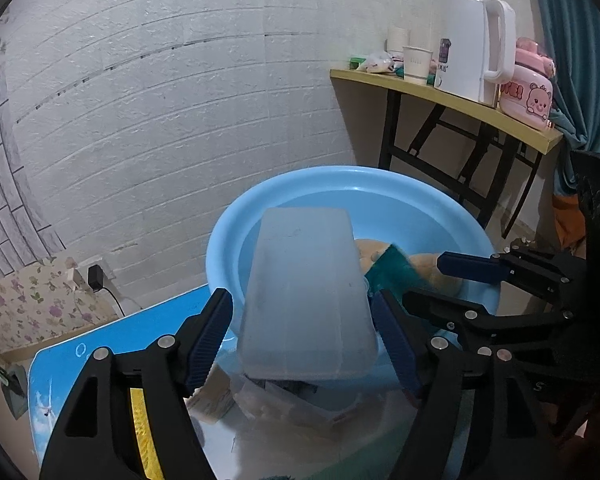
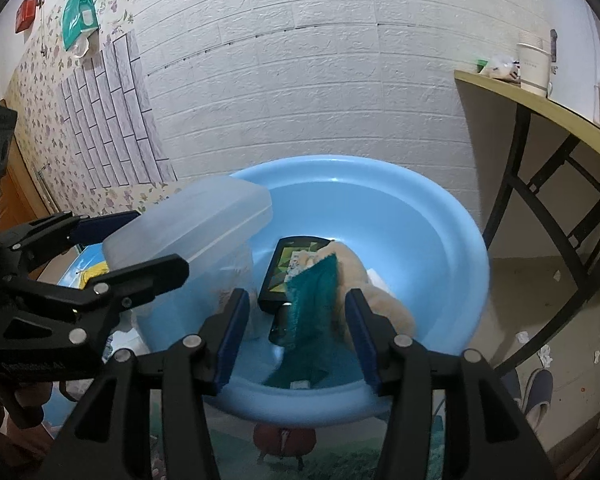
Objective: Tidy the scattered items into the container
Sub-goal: 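Lower the frosted box and green packet into the blue basin and open both tools, then withdraw both open tools from the basin back over the table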
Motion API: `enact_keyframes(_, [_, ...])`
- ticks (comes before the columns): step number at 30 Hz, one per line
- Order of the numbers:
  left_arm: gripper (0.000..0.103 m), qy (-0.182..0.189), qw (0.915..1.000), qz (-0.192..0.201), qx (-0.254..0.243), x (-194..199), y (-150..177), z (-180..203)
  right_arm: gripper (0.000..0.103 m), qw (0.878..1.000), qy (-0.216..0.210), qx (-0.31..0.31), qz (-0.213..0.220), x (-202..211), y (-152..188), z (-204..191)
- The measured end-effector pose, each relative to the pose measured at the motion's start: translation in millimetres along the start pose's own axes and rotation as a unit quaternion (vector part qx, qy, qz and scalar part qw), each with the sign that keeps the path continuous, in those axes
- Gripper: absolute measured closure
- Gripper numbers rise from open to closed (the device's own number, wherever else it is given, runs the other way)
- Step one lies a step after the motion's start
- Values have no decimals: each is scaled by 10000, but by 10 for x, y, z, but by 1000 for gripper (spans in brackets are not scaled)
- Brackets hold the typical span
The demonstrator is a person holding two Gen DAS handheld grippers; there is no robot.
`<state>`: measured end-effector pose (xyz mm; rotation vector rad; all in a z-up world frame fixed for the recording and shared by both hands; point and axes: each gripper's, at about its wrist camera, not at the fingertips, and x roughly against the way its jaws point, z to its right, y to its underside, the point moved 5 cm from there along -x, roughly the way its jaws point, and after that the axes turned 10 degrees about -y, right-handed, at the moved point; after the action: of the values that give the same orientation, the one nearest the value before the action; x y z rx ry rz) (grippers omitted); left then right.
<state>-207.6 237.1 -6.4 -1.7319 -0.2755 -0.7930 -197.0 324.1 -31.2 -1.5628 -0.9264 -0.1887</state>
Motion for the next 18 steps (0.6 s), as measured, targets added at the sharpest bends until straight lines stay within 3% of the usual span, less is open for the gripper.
enact_keyframes(7, [29, -79, 9998, 124, 109, 227, 66, -122, 53, 9999, 25, -106, -12, 123, 61, -77])
enact_keyframes(10, [18, -132, 9996, 178, 193, 337, 120, -186, 53, 9999, 72, -95, 22, 209, 102, -129])
enact_keyframes(18, [16, -375, 9980, 130, 494, 609, 448, -477, 53, 9999, 93, -16, 75, 392, 184, -322])
